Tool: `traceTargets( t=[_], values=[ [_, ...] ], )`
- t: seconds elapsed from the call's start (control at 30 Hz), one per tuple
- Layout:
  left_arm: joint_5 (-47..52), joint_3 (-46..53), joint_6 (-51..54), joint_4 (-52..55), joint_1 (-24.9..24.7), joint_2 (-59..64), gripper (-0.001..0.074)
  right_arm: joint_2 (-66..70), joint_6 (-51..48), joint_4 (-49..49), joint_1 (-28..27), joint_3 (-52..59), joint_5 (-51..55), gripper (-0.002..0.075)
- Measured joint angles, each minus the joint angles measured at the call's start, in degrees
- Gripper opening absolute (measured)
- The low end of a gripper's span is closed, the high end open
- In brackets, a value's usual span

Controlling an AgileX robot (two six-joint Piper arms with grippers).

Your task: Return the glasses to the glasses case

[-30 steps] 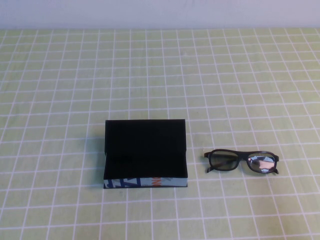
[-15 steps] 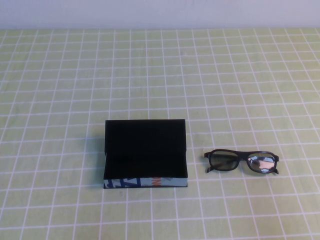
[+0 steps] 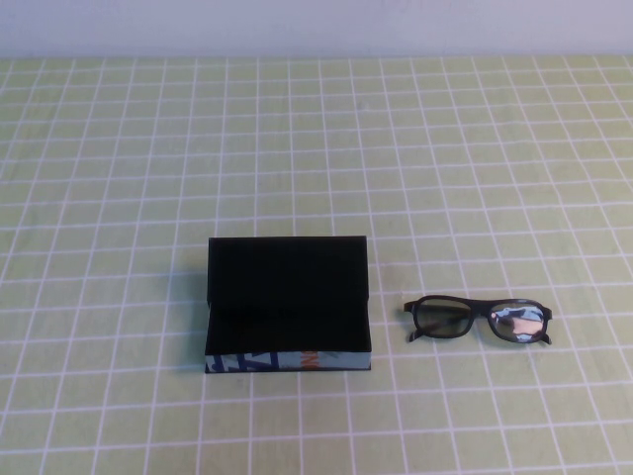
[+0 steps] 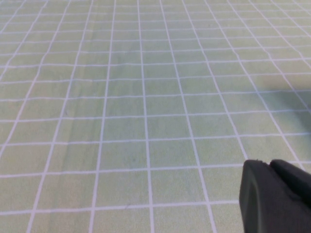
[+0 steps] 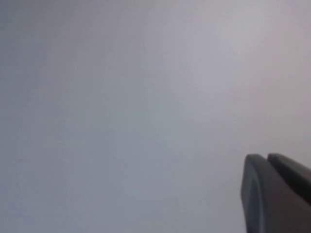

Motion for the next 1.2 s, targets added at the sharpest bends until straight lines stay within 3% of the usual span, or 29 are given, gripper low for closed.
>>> traceTargets(
  t=[0.23, 0.5, 0.63, 0.93, 1.2],
  values=[
    [0.00, 0.00, 0.00, 0.00, 0.00, 0.00, -0.0004, 22.82, -14.54, 2.86, 0.00, -14.28, 25.42, -0.0018],
    [0.00, 0.00, 0.00, 0.00, 0.00, 0.00, -0.0004, 39.46, -36.16, 18.28, 0.00, -15.10, 33.71, -0.0018],
    [0.00, 0.00, 0.00, 0.00, 0.00, 0.00, -0.0005, 46.88, -44.91, 21.34, 1.44, -16.24, 37.10, -0.0018],
    [0.00, 0.00, 0.00, 0.00, 0.00, 0.00, -0.0005, 60.16, -51.95, 21.60, 8.04, -25.49, 51.19, -0.0018],
    [0.00, 0.00, 0.00, 0.00, 0.00, 0.00, -0.0004, 67.65, -56.19, 13.44, 13.29, -27.57, 50.18, -0.0013]
  ],
)
